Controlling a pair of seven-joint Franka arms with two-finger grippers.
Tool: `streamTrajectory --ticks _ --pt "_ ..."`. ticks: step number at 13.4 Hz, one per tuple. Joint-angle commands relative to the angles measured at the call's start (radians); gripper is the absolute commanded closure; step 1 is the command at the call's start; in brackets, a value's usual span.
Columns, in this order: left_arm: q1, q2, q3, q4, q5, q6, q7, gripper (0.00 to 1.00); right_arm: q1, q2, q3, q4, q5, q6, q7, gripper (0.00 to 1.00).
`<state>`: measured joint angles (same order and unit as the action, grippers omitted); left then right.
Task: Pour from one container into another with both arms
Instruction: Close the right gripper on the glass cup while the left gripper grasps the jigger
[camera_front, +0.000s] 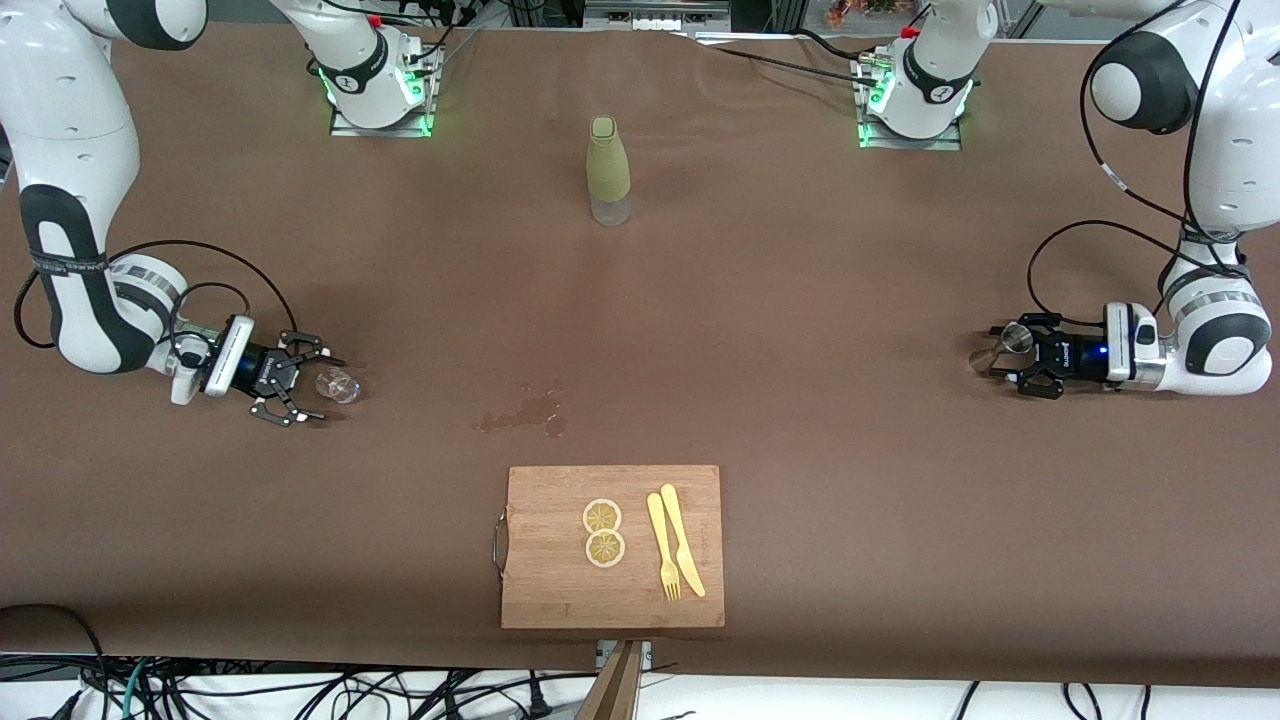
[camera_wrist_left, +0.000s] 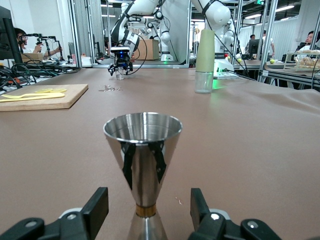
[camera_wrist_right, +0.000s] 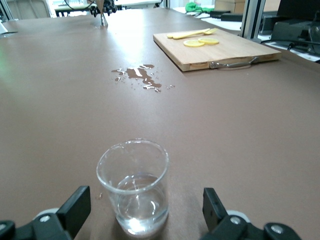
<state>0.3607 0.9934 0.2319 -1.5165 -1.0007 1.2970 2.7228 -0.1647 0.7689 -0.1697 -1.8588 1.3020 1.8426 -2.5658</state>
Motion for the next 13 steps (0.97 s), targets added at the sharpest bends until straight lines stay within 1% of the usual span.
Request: streamTrajectory --ticks 1,2,4,6,8,9,12,13 --pt "-0.008 0.013 0.015 0.010 -0.026 -0.025 0.097 0.27 0.001 0.009 -0.007 -0.008 0.057 -0.046 -0.053 0.00" --pt "-0.008 0.013 0.015 0.012 -0.024 -0.025 0.097 0.34 0.002 0.016 -0.007 -0.008 0.081 -0.069 -0.068 0.00" --pt "-0.008 0.014 0.017 0.012 -0.024 -0.024 0.097 0.34 0.004 0.038 -0.007 -0.008 0.121 -0.097 -0.097 0.00" --pt "-0.006 0.014 0.017 0.012 -0.026 -0.024 0.097 0.39 0.005 0.043 -0.007 -0.008 0.129 -0.097 -0.111 0.00" --pt "-0.006 0.014 0.017 0.012 -0.024 -0.024 0.097 0.48 0.005 0.055 -0.008 -0.008 0.129 -0.100 -0.114 0.00" --pt "-0.006 0.014 0.017 0.012 -0.026 -0.024 0.097 0.50 0.005 0.059 -0.008 -0.010 0.129 -0.100 -0.119 0.00" --pt "-0.006 0.014 0.017 0.010 -0.026 -0.022 0.097 0.70 0.007 0.064 -0.008 -0.008 0.137 -0.105 -0.134 0.00" --pt "-0.006 0.014 0.018 0.010 -0.024 -0.022 0.095 0.73 0.010 0.070 -0.008 -0.008 0.144 -0.109 -0.134 0.00"
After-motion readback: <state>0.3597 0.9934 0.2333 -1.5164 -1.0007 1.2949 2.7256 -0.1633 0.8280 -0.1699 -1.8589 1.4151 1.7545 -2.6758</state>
